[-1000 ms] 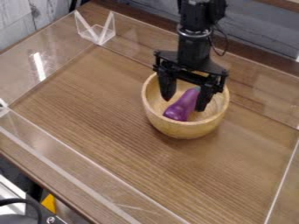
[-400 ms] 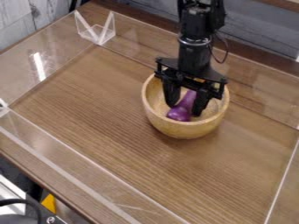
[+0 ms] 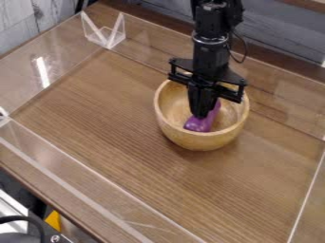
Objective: Remove the purple eggplant from inside the brown bowl and put it on the table
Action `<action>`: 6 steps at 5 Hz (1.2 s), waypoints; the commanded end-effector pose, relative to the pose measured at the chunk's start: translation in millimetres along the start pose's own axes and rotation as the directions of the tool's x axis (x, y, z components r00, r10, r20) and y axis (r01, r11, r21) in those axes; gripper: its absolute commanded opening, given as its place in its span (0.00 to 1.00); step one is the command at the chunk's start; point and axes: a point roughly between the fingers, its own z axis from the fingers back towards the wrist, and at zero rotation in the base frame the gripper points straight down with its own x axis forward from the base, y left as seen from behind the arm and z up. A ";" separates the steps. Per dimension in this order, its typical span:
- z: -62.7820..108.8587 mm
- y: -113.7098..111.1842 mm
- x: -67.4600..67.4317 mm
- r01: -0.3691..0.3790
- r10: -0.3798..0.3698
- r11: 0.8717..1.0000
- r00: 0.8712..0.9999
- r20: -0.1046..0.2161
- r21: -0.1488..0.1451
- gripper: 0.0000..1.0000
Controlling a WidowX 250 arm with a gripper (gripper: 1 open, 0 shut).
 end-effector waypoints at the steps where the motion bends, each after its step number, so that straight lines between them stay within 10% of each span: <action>1: 3.9 0.4 -0.4 0.016 -0.016 1.000 1.000 0.019 -0.003 0.00; 5: -3.6 -0.9 -3.0 0.057 -0.057 0.998 0.998 0.013 -0.003 0.00; 6: -5.6 -1.2 -3.7 0.066 -0.065 0.998 0.998 0.011 -0.003 1.00</action>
